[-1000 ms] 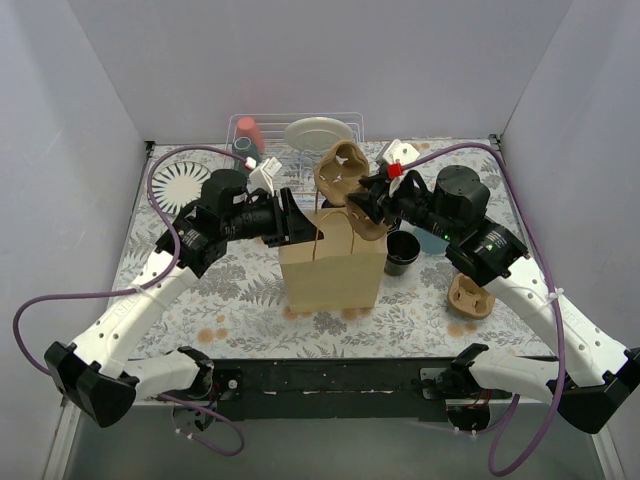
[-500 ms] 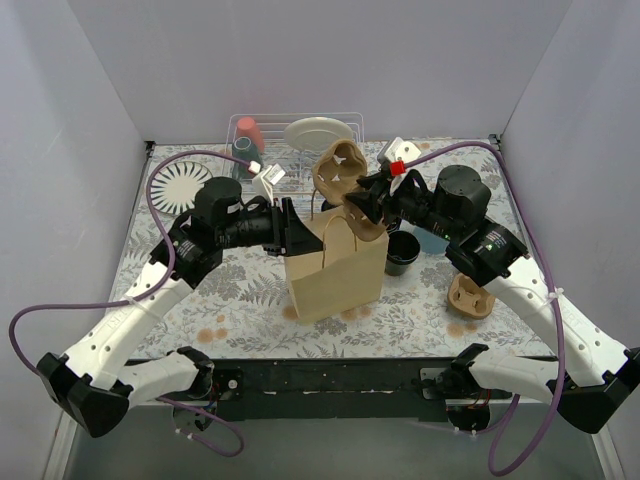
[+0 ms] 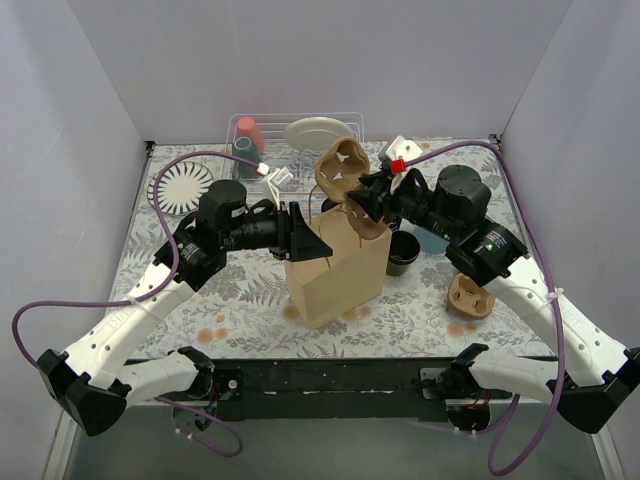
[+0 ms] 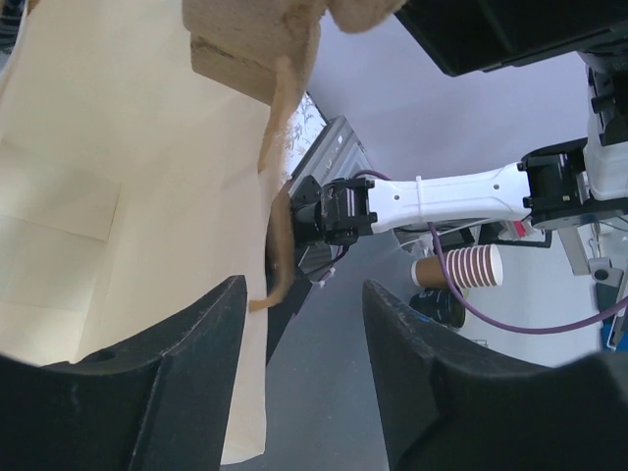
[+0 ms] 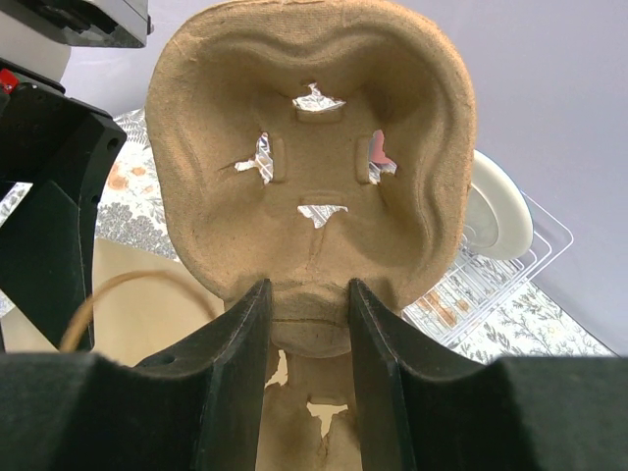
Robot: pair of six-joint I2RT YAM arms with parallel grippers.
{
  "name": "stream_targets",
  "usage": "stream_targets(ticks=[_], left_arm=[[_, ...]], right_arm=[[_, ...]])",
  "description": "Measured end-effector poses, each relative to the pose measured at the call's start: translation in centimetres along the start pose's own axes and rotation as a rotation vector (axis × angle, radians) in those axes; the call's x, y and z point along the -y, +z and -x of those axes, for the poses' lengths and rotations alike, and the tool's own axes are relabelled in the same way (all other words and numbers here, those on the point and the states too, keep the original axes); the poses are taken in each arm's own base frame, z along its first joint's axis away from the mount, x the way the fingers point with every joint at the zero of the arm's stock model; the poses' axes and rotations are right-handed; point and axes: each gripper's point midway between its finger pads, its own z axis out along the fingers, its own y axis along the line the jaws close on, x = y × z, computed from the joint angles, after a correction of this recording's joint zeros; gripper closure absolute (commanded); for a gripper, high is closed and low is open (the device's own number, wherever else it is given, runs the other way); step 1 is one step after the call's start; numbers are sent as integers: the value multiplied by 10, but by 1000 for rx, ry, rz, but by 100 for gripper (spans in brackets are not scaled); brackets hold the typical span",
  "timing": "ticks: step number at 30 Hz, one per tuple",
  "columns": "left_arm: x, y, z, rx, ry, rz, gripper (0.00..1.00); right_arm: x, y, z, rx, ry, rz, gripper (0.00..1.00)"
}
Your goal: Pack the takeout coffee
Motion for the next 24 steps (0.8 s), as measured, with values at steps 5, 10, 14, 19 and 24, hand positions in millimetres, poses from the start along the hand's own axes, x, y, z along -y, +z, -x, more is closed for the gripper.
stream_targets(ticks=[5,10,14,19,24], left_arm=[[4,1,0,3,21,-14,42],[5,0,3,11,42,-18,41],[4,1,6,24,60,-8,46],[-6,7,9,37,74,31,78],[-4,9,9,39,110,24,100]], right_arm=[[2,0,0,-1,-1,-9,74],[3,0,0,-1,-1,-15,74],[3,-1,0,0,-1,-15,74],[3,-1,1,1,-2,-15,74],[3,-2,4,11,-4,-20,76]])
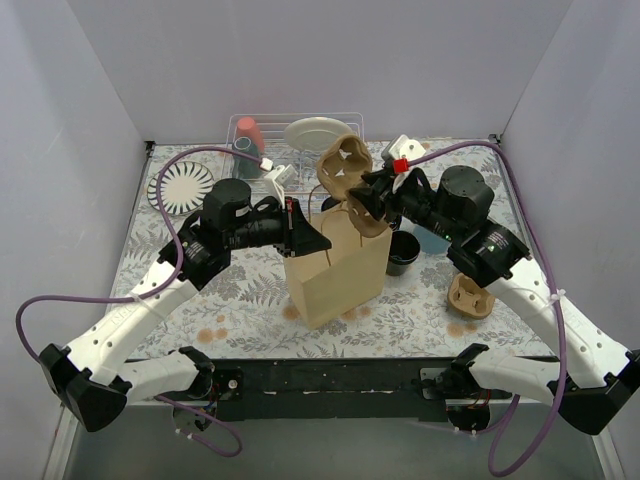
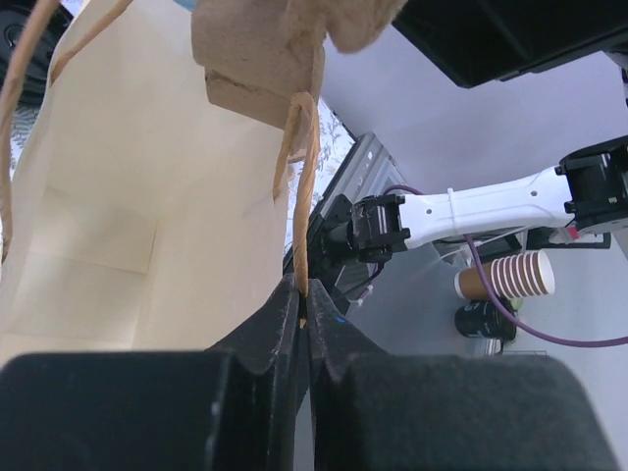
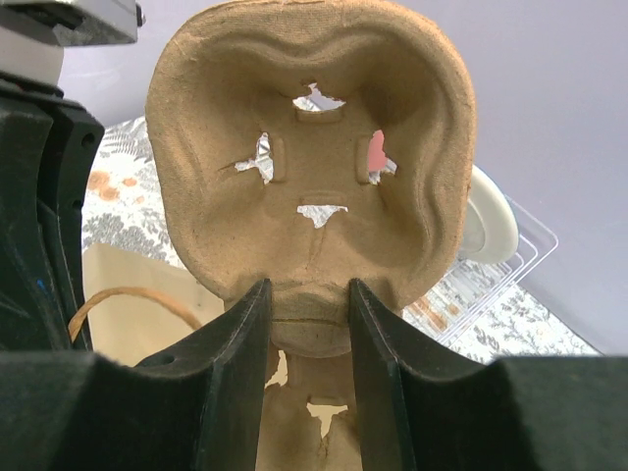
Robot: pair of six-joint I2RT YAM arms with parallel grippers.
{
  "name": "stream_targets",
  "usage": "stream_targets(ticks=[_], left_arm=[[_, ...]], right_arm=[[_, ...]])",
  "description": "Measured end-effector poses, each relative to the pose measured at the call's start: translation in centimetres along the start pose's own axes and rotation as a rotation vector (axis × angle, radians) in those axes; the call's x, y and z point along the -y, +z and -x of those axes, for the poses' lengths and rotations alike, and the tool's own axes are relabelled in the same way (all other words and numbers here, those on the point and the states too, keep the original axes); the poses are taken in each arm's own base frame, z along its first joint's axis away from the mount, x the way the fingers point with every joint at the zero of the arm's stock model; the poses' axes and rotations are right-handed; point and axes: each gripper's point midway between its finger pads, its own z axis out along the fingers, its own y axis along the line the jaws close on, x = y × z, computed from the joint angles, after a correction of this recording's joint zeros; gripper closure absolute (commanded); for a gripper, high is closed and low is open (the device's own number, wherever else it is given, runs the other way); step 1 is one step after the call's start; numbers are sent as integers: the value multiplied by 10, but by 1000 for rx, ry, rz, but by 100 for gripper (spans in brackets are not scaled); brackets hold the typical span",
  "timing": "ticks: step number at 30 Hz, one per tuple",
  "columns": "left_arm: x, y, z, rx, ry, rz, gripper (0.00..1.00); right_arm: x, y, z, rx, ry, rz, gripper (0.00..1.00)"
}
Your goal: Pack the takeout coffee
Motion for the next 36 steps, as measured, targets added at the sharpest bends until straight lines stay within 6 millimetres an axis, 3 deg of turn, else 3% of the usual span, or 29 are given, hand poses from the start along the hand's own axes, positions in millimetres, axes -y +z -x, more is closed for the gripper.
stream_targets(ticks=[10,21,22,26,31,36], left_arm=[[14,-3,0,-1,109,-70,100],[19,-3,-7,-27,156,-109,99],[19,-2,-7,-28,159,-110,87],[16,-2,-9,-34,161,-97,56],[12,-6,-4,-23,147,-40,46],[13,-22,3,7,130,36,46]], right_arm=[[12,-6,26,99,-3,-69,76],[11,-1,26,101,8,-62,76],[9,0,24,98,8,-49,76],[-11,4,18,101,3,65,76],[-36,-2,-12,64,7,178,76],[-43,-5,-11,73,-20,223,76]])
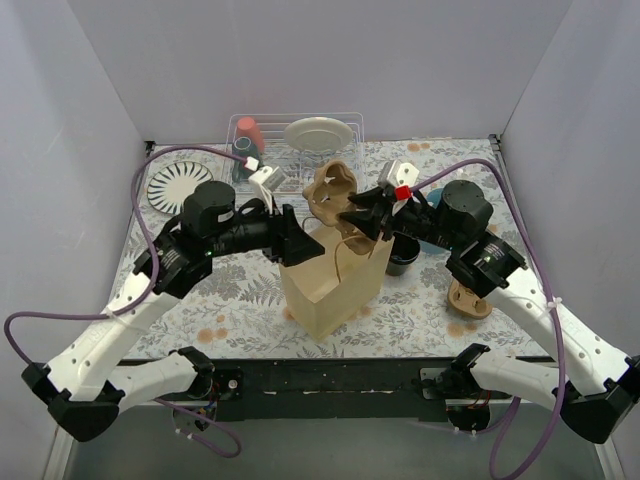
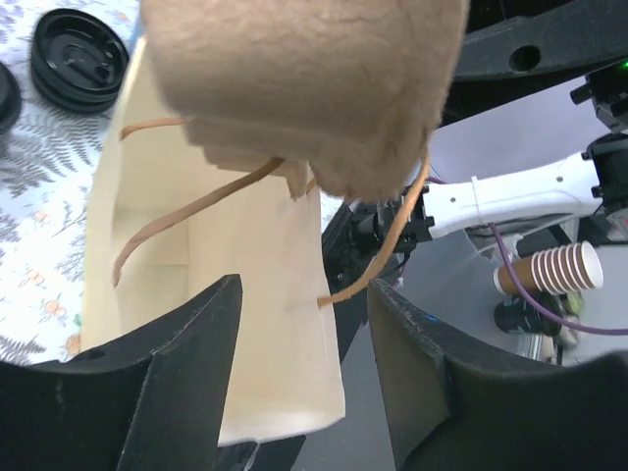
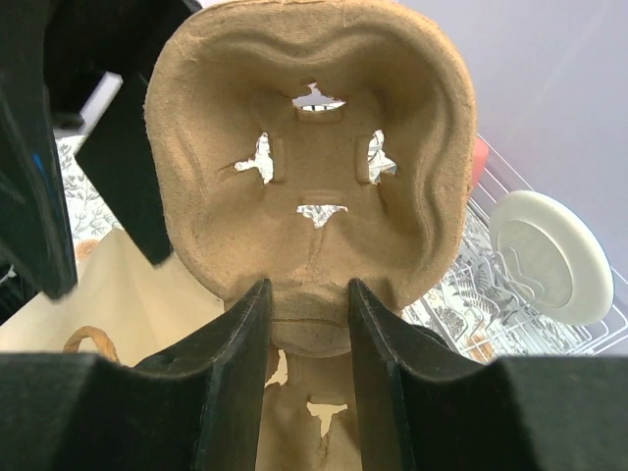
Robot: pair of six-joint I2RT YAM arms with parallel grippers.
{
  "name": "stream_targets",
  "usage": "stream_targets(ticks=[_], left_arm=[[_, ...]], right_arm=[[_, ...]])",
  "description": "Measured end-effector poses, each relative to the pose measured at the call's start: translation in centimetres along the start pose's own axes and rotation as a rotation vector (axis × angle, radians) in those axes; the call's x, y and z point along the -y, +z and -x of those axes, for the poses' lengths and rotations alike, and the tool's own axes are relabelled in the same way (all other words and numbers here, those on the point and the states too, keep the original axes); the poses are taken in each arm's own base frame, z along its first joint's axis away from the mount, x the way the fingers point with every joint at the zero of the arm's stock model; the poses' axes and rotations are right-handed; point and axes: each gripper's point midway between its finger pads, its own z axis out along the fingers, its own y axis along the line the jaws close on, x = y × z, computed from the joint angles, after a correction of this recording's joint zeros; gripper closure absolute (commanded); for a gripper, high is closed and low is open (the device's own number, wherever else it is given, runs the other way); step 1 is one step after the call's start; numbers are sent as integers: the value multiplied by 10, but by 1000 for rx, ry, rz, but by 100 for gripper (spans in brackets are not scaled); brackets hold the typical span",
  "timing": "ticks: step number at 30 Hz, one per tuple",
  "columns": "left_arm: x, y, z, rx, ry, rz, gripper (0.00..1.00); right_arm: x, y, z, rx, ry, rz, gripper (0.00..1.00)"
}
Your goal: Pack the takeout coffee
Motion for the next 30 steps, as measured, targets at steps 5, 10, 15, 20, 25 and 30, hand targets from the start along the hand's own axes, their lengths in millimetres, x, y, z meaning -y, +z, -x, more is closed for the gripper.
stream_targets(ticks=[5,10,15,20,25,30], left_arm=[[3,-34,8,71,-42,102,45],[-1,-62,1,122,-117,191,44],[-25,-61,-22,75,-201,296,44],[-53,-48,-39,-5,-269,415,44],[-64,-46,-52,-51,-318,474,52],[-71,-47,-58,-63,-341,516,64]], right_arm=[[-4,-5,4,7,-24,19,76],[-5,-6,3,2,-26,19,76],[-4,-6,3,3,-26,18,76],[-3,-6,3,1,-25,11,76],[-3,-7,4,3,-27,6,76],[-3,-9,6,7,-29,5,76]])
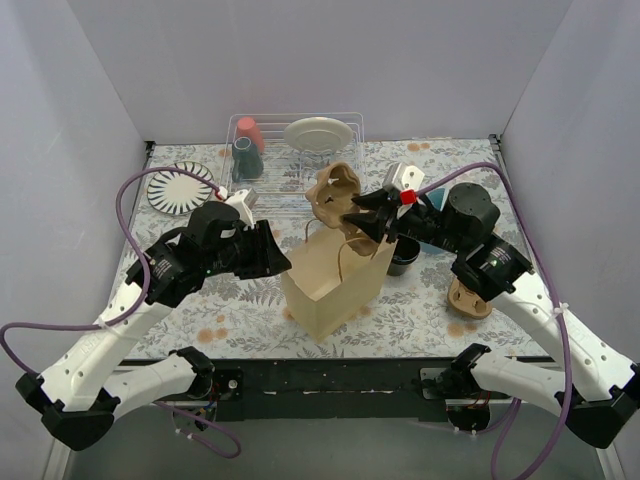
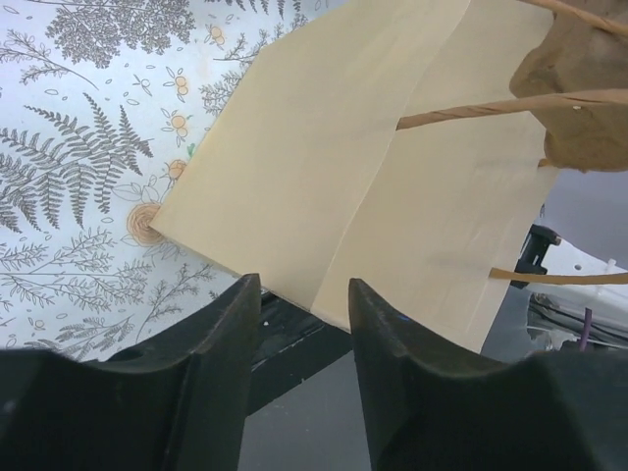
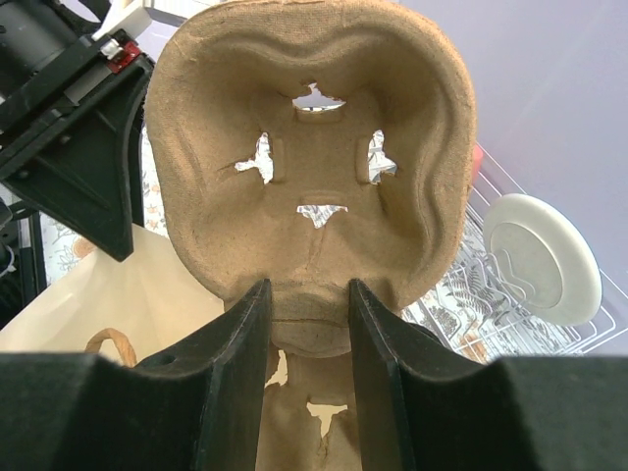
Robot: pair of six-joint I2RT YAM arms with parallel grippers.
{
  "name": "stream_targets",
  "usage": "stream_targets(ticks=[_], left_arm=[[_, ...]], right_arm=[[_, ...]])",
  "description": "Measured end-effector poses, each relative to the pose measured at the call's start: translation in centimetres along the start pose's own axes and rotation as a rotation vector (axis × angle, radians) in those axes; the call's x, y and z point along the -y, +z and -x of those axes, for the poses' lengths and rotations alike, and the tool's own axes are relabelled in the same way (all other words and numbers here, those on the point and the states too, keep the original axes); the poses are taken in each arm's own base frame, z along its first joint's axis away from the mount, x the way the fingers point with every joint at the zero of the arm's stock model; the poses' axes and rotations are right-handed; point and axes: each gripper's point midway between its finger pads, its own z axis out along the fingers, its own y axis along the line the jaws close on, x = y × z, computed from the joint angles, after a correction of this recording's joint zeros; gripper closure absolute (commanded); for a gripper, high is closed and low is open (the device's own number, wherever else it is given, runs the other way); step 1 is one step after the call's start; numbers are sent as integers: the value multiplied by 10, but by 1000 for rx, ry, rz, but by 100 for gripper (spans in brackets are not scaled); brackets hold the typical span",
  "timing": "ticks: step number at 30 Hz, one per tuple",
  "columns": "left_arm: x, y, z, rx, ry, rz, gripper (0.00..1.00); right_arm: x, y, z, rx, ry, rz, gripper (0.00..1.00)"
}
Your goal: Pack the takeout coffee
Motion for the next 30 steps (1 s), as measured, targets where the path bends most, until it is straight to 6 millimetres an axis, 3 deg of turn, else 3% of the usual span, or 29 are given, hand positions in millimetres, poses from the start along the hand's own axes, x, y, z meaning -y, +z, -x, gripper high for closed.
stream_targets(ticks=[4,8,19,24,30], left_arm=[[-2,2,5,20,5,17,81],[-2,10,15,35,36,38,86],[-5,38,48,98,117,123,86],[-1,40,57,125,156,112,85],[7,40,67,163,225,77,79]], right_arm=[[-4,-3,4,13,-8,16,76],[-10,-10,8,29,-21,34,76],[-28,-22,3,42,-45,104,76],[-35,-20,-17,-26,-26,145,76],[-40,-17,-61,-178,35,179,76]])
